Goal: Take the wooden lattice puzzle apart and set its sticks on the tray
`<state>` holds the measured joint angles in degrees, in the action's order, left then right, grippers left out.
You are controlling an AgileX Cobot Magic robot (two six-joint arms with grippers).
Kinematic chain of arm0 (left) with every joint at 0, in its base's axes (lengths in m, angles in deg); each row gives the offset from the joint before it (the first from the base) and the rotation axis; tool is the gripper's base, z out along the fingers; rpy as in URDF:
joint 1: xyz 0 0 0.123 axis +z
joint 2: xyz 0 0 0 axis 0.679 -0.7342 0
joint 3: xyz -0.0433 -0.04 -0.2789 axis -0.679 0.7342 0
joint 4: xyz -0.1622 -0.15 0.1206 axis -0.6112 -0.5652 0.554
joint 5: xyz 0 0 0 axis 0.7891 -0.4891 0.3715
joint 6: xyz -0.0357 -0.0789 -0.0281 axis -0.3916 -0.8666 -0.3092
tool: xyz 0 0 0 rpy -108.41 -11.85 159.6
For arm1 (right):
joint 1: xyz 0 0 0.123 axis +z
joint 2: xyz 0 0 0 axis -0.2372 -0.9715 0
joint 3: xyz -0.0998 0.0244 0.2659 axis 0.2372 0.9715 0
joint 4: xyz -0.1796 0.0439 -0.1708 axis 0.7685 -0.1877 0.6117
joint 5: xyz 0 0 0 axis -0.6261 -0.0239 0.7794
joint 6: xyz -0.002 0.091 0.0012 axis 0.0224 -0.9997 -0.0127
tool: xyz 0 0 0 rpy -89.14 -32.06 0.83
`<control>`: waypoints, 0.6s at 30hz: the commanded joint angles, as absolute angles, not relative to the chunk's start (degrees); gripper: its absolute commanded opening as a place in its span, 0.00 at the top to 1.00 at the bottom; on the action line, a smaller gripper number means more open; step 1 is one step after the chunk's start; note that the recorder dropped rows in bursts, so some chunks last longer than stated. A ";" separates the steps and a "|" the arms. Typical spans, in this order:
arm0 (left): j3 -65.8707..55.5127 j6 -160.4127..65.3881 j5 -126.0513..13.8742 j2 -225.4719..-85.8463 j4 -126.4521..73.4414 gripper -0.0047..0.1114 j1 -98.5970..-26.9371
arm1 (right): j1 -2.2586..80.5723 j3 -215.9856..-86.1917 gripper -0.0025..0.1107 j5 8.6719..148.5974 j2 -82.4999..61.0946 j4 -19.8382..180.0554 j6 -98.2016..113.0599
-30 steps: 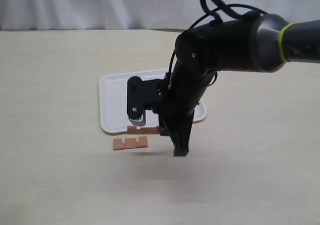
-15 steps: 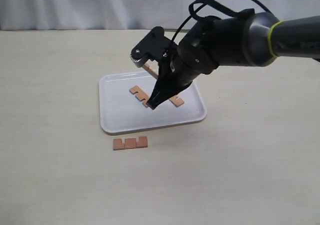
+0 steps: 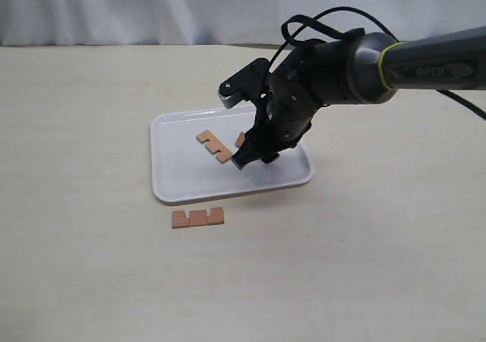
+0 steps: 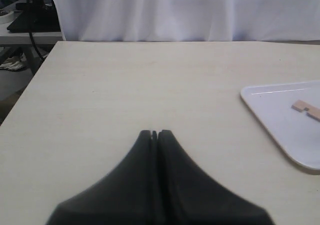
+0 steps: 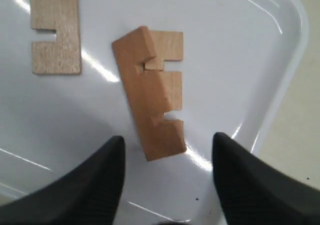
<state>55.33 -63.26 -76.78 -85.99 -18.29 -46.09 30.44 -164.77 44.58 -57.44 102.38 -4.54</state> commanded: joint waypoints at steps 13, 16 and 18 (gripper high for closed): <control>55.51 -63.20 -76.45 -85.85 -18.18 0.96 -46.52 | 40.73 -166.81 0.43 33.88 -51.55 79.26 24.46; 55.51 -63.20 -76.45 -85.85 -18.18 0.96 -46.52 | 40.73 -166.52 0.43 30.42 -51.66 68.06 37.54; 55.51 -63.20 -76.45 -85.85 -18.18 0.96 -46.52 | 41.01 -166.57 0.43 29.99 -52.16 64.81 43.07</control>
<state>55.33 -63.26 -76.78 -85.99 -18.29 -46.09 40.73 -166.71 31.46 -52.07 70.83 33.85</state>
